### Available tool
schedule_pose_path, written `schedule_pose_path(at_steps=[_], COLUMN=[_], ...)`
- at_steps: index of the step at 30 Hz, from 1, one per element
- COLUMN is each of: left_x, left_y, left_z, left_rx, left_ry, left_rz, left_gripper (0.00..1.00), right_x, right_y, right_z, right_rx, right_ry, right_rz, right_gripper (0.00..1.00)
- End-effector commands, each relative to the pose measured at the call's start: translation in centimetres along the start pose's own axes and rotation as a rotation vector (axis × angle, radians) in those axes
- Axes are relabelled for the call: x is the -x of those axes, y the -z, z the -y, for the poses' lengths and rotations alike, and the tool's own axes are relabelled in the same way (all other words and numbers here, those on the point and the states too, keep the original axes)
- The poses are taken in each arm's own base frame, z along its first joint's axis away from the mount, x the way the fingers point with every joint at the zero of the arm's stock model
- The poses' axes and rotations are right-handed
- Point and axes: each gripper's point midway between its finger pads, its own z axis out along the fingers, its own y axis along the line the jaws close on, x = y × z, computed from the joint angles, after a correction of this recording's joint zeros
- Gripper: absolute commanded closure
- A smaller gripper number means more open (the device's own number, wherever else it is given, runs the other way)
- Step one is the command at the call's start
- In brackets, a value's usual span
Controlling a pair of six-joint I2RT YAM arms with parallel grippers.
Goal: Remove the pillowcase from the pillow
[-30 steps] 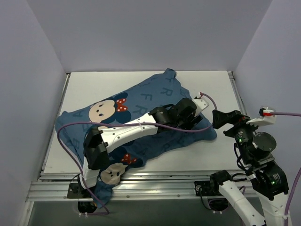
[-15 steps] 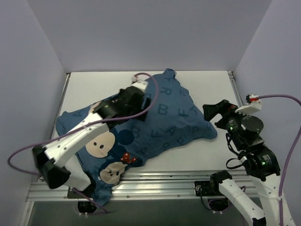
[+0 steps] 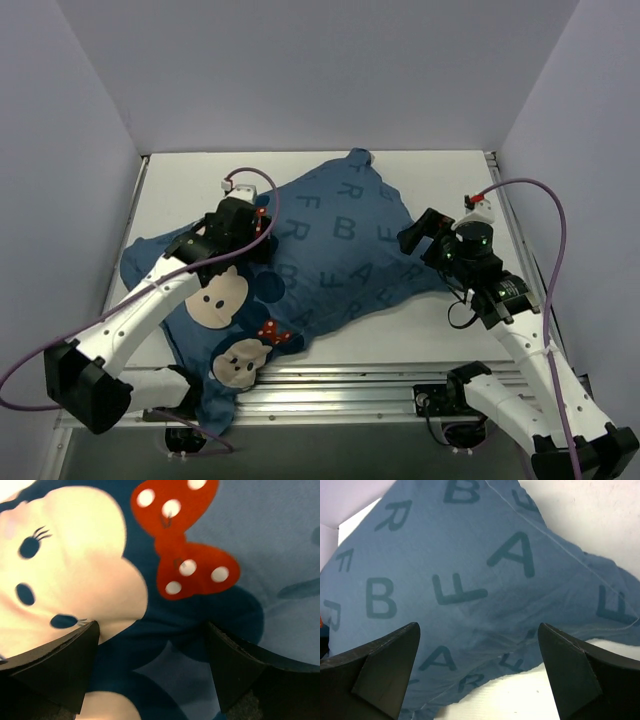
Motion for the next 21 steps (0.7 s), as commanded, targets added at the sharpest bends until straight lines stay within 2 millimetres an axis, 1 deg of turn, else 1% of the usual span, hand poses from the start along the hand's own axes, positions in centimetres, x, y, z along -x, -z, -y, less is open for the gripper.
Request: schedule_pose_path(at_steps=[1,2,3,4,5,6,7,8,9,10,11,12,13,15,16,18,19,21], left_x=[1.0,1.9,1.9,2.2,3.1,3.2,3.4,4.4,4.7,5.2,5.3,6.0,7.7,9.2,10.8,12.1,13.0,13.5], left_y=[-2.7,-3.7,-3.9,-4.1,-4.8,-4.7,-5.0,-5.4,-5.6,-5.8,-6.4,-6.6,-6.4,-6.5,-5.9,-5.0,-3.6,-1.9], left_z=[5.4,6.8,8.4,9.5,10.9,12.4,13.2,14.3,14.8,15.1,15.4,15.4,15.4,15.4,15.4,14.9,14.8,15.1], left_rx=[-0.198,-0.227,-0.277,-0.302,-0.326,-0.355,-0.364,-0.375,-0.379,-0.380,-0.375,-0.371,-0.365,-0.352,-0.348,-0.341,-0.352,-0.387], left_ry=[0.052,0.062,0.062,0.060,0.058,0.039,0.027,0.016,0.007,0.001,-0.007,-0.019,-0.021,-0.043,-0.038,-0.050,-0.055,-0.112], left_rz=[0.001,0.004,-0.011,-0.014,-0.008,-0.008,-0.005,0.011,0.018,0.026,0.023,0.040,0.079,0.118,0.154,0.181,0.214,0.262], left_gripper=[0.06,0.05,0.05,0.05,0.05,0.05,0.05,0.04,0.04,0.04,0.03,0.03,0.03,0.02,0.03,0.04,0.05,0.06], right_x=[0.1,0.0,-0.1,-0.2,-0.4,-0.5,-0.5,-0.6,-0.7,-0.7,-0.9,-1.2,-1.3,-2.1,-2.3,-2.5,-2.7,-2.4], right_y=[-0.6,-0.9,-1.0,-0.9,-1.0,-1.0,-0.9,-1.0,-0.9,-1.0,-1.0,-1.1,-1.3,-1.5,-1.6,-1.7,-1.5,-1.2], right_z=[-0.6,0.3,0.6,0.7,1.2,1.4,1.7,2.0,2.1,2.2,2.2,2.0,1.7,1.5,1.4,1.5,1.7,2.1], right_rx=[0.023,-0.012,-0.021,-0.025,-0.039,-0.049,-0.057,-0.070,-0.075,-0.077,-0.077,-0.063,-0.048,-0.027,-0.025,-0.027,-0.029,-0.047], right_ry=[-0.046,-0.052,-0.056,-0.056,-0.054,-0.052,-0.051,-0.048,-0.047,-0.047,-0.050,-0.056,-0.063,-0.073,-0.082,-0.104,-0.109,-0.129], right_rz=[0.026,0.040,0.041,0.044,0.044,0.043,0.044,0.045,0.044,0.042,0.036,0.024,0.019,-0.006,-0.010,-0.013,-0.013,0.007], right_gripper=[0.00,0.00,0.00,0.00,0.00,0.00,0.00,0.00,0.00,0.00,0.00,0.00,0.00,0.00,0.00,0.00,0.00,0.00])
